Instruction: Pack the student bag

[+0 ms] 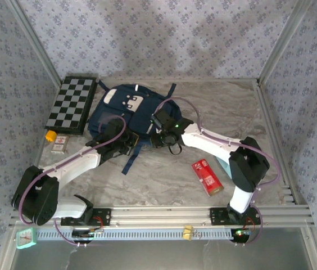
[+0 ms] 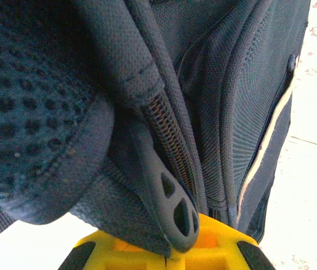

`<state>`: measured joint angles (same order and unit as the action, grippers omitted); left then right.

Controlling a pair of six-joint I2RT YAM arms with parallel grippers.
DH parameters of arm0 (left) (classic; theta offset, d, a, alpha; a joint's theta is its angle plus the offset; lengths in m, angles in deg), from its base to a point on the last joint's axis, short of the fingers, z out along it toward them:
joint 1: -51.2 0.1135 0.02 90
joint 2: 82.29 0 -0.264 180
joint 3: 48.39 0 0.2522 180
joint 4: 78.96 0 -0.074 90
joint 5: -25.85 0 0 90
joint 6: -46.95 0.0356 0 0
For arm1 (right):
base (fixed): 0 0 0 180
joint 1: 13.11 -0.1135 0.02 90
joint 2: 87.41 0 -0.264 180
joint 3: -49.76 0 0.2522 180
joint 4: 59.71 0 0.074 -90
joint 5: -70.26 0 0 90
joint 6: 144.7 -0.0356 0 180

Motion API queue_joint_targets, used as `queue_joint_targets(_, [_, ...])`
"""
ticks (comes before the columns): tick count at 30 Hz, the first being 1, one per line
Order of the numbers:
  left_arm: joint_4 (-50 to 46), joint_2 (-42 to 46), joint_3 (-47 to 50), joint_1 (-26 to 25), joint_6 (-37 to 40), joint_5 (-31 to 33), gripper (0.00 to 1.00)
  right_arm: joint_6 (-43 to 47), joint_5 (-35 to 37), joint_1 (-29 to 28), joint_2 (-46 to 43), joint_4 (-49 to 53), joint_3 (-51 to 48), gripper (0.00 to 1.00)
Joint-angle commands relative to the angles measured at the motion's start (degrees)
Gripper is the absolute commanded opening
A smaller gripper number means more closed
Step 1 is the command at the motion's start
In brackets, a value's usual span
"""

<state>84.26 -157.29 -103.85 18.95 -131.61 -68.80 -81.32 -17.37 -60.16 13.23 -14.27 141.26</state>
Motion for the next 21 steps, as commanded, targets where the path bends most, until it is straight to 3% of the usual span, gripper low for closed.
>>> queue_joint_targets(1, [3.0,2.0,-2.7,0.4,1.0,-0.7,0.00,-0.8,3.5,-0.1,1.4,-0.5,1.3,0.28])
queue_joint_targets(3, [3.0,2.0,-2.6,0.4,1.0,-0.6,0.00,-1.1,4.8,-0.2,1.5,-0.7,1.3,0.27])
queue_joint_targets(12, [2.3,1.9,-2.6,1.0,2.7,-0.7,0.00,-0.6,7.1,-0.1,-2.3,2.4,-0.3,0.02])
queue_joint_targets(21, [-5.3,-0.6,-7.9,10.6,20.2,-7.5,0.00,0.2,14.1,4.0,-11.1,13.8,-8.9,0.00])
